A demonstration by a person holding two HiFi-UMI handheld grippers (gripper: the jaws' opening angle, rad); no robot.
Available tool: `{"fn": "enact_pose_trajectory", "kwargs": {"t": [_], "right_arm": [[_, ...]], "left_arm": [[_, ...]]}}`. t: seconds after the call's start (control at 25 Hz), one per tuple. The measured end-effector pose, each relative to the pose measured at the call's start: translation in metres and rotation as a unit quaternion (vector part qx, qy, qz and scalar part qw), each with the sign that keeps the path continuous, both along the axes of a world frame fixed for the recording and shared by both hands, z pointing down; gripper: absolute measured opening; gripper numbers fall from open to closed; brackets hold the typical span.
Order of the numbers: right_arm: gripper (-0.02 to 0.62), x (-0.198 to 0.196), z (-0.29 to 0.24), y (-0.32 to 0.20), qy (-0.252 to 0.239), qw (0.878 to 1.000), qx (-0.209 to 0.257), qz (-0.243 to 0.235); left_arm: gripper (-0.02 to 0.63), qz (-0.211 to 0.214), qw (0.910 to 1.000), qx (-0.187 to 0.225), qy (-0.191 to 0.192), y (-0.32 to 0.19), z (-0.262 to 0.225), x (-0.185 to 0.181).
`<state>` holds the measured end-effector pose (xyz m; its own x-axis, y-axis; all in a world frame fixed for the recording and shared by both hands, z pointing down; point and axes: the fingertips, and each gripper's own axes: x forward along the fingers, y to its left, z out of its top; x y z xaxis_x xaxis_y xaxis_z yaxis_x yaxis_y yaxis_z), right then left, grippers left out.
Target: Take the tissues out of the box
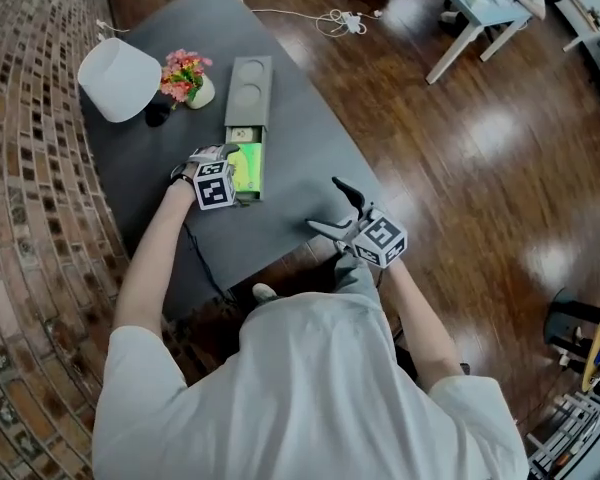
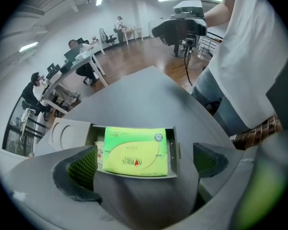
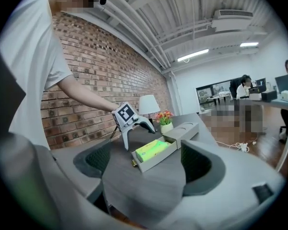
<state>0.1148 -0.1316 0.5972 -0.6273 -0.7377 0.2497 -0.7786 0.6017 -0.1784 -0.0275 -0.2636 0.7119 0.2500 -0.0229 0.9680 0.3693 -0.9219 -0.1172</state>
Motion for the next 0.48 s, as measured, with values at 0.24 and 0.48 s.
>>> {"fn": "enact_pose_trajectory", "kwargs": {"t": [0.24, 0.48], "right_arm": [[0.466, 0.013, 0.0, 0.005, -0.007, 1.0, -0.009, 0.027], [0.466, 0.025, 0.003, 0.016, -0.007, 0.999, -0.022, 0.045]], "left_arm": [[0.601, -0.004, 0.9993, -0.023, -0.029, -0.028, 0.023, 0.019], [0.601, 0.018, 0.9959, -0.043, -0.077, -0.025, 0.05, 0.023]]}}
